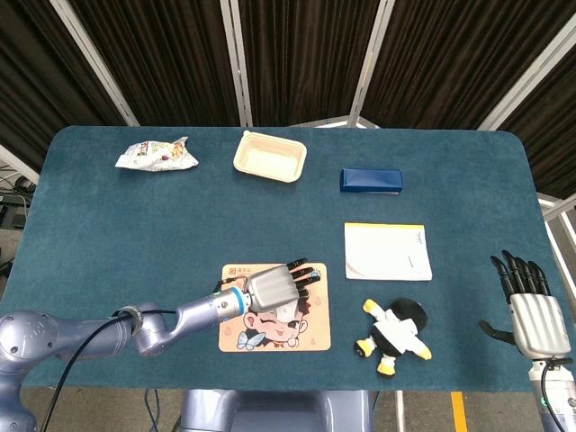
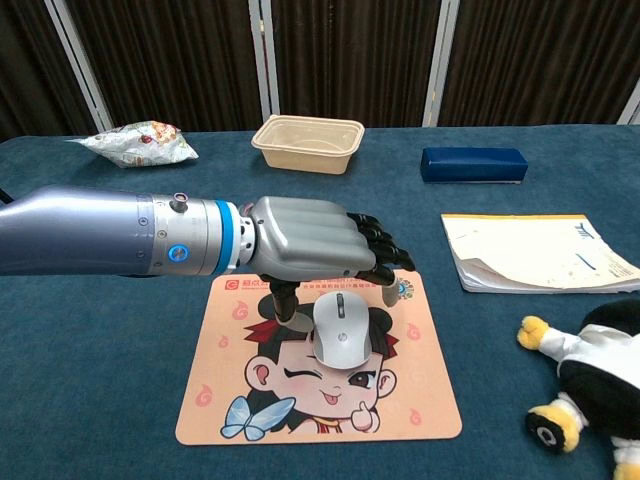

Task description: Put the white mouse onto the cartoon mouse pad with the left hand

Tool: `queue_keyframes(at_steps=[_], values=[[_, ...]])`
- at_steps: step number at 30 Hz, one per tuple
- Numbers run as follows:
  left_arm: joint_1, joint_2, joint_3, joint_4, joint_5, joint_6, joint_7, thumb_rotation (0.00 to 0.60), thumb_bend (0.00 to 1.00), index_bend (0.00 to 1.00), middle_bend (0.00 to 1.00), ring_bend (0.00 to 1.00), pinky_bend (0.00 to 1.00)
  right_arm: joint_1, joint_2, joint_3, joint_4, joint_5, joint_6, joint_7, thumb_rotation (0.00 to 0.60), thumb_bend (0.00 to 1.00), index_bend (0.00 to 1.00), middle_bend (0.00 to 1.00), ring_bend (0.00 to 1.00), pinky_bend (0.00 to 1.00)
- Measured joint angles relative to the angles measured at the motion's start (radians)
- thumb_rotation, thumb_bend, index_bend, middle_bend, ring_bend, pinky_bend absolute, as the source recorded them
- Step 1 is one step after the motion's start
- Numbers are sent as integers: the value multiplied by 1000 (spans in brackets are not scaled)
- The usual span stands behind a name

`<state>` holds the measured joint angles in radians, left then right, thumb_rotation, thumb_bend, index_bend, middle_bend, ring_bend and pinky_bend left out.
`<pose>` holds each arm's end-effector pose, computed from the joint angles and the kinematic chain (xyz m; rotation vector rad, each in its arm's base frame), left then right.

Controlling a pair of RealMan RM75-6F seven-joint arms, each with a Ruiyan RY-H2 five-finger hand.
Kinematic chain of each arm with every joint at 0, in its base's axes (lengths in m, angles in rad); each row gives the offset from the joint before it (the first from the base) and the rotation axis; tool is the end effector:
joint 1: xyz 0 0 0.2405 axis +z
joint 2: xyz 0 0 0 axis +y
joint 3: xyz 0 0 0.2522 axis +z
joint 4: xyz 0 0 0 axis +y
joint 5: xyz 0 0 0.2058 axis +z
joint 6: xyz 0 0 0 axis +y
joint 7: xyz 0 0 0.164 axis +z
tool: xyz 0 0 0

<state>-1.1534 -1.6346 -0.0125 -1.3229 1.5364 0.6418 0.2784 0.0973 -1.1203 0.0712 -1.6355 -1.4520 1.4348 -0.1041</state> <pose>-0.0350 0.3310 -0.1052 -2.6345 -0.1503 -0.7574 -0.3067 -0.2080 0.1571 1.3970 -0.8797 0.8192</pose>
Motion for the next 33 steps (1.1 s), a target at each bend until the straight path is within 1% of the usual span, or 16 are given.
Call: queue_keyframes(at_steps=[5,9,13,17,22,25,28,31,33], values=[[18,46,0,-47,4,40,6,600,296,195,0,0,0,0,0,0,0,0,0,0,600,97,32,0,0,0],[40,107,-4,-98,6,83,12,600,294,191,0,0,0,0,0,0,0,0,1,0,600,96,32,0,0,0],[91,185,-11,-154,-5,169,27,600,294,177,0,0,0,-1,-1,0,0,1,2,-1,600,96,32,0,0,0],[187,267,-16,-229,-41,300,45,600,295,160,0,0,0,-3,-1,-1,0,0,5,-3,600,96,32,0,0,0],[340,405,-6,-335,-91,465,51,600,295,100,0,0,0,-6,-3,-2,0,-4,12,-6,600,97,32,0,0,0],[439,481,13,-381,-96,574,42,600,294,59,0,0,0,-8,-4,-3,1,-7,16,-7,600,96,32,0,0,0],[523,517,37,-391,-90,669,32,600,294,14,0,0,0,-10,-6,-4,3,-12,22,-7,600,97,32,0,0,0],[631,553,71,-398,-81,776,5,600,288,0,0,0,0,-13,-8,-6,6,-19,29,-6,600,96,32,0,0,0],[685,567,90,-397,-75,816,-20,600,286,0,0,0,0,-15,-9,-8,9,-24,34,-3,600,96,32,0,0,0]])
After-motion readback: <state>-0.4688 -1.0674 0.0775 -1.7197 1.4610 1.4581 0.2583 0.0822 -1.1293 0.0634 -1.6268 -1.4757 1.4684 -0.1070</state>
